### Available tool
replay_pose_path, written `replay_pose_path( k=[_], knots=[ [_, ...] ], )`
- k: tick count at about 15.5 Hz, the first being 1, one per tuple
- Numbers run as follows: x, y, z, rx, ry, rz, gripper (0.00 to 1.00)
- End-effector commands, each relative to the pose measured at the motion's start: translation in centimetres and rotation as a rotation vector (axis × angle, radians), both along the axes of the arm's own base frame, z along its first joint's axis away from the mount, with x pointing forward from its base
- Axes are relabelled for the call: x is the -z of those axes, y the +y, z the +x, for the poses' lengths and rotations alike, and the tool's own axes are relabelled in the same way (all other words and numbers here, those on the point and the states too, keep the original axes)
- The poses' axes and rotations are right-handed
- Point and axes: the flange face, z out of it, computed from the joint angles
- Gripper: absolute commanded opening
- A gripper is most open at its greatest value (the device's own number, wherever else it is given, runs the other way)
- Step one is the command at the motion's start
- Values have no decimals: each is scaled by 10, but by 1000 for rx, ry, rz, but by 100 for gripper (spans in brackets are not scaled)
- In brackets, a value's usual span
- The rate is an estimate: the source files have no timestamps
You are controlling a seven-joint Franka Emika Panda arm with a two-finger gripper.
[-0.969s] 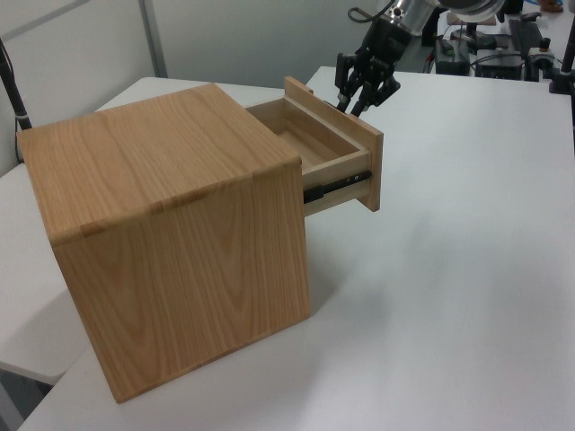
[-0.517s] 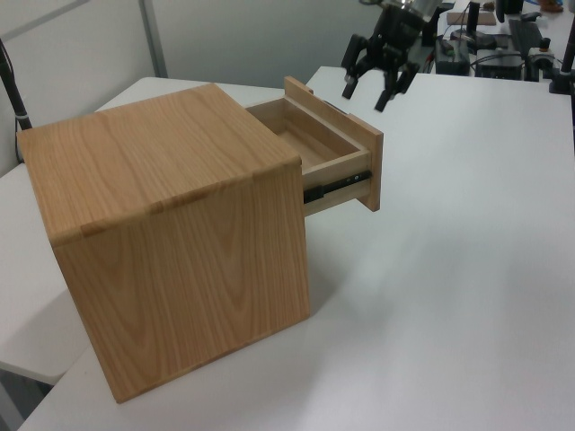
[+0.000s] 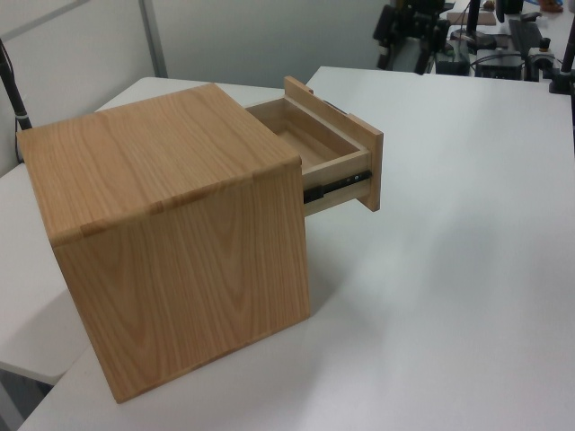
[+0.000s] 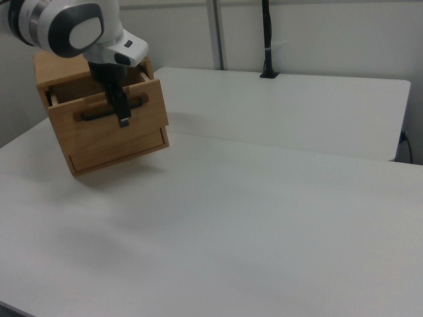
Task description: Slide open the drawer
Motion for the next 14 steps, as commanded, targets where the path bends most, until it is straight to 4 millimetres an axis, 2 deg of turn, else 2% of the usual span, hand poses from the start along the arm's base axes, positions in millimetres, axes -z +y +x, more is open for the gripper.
replay_pose_path(
  k=[1, 5, 8, 11, 14],
  knots=[
    [-5, -9, -18, -194, 88, -153, 100],
    [4, -16, -32, -432, 205, -321, 100],
    [-12, -21, -35, -558, 212, -464, 100],
    [-16, -9, -35, -621, 214, -524, 100],
    [-6, 3, -28, -718, 206, -518, 100]
  ],
)
